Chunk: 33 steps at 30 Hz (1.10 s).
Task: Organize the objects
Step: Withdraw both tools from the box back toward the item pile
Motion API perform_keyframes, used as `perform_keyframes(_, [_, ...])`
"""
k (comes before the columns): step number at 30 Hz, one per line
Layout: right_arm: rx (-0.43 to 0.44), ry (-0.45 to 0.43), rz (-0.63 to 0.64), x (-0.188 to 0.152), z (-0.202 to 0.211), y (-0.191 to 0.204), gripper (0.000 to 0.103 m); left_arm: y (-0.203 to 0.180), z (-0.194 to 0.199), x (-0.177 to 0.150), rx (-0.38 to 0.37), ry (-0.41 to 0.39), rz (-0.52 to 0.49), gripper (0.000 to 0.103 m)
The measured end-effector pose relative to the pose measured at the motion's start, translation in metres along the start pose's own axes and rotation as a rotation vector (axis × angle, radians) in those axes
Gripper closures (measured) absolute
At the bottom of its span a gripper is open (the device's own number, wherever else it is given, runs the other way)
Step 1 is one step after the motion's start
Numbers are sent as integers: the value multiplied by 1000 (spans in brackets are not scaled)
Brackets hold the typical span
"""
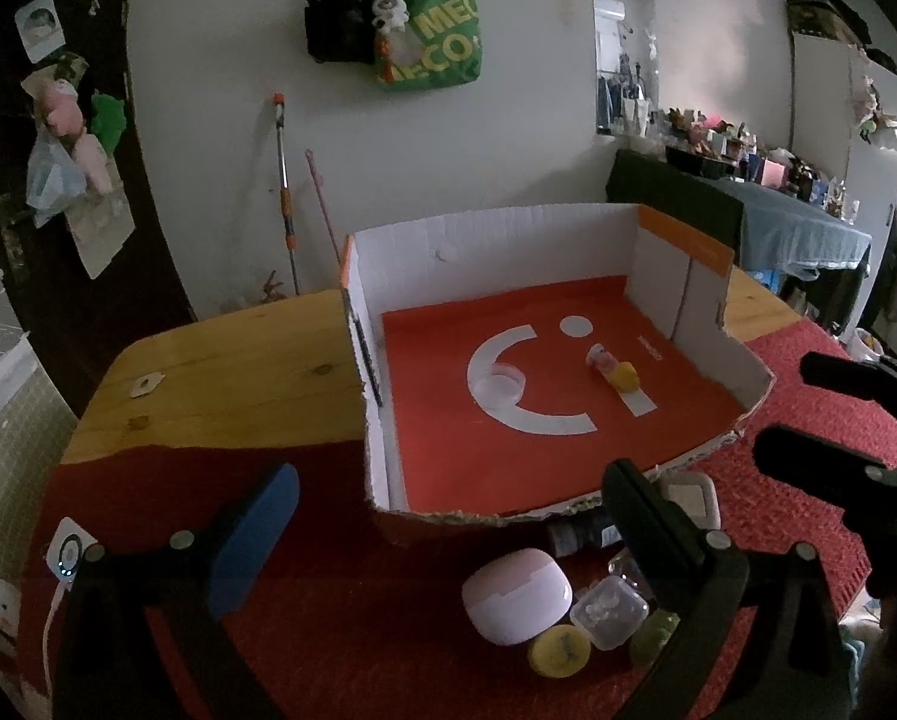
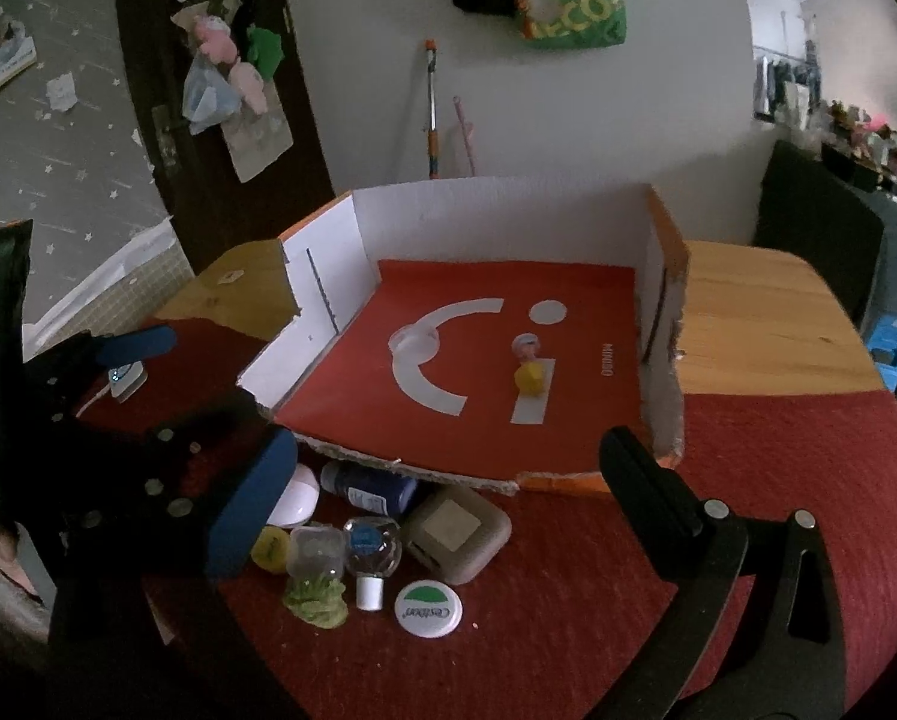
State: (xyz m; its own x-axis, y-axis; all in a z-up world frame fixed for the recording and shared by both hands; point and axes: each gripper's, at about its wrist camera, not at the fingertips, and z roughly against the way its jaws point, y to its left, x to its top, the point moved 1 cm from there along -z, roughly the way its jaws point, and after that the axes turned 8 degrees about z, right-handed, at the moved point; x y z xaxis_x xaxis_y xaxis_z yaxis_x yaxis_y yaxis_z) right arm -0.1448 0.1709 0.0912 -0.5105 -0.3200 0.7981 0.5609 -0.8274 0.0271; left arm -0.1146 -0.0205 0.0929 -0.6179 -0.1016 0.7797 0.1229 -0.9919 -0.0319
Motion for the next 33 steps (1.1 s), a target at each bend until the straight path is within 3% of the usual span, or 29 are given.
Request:
perform_keyframes(20, [-225, -201, 118, -31, 49, 40, 0, -8, 37, -28, 12, -103, 25, 0])
perform_keyframes(33, [-223, -205, 118, -53, 47, 53, 0, -12, 42, -55, 5, -107, -4, 0])
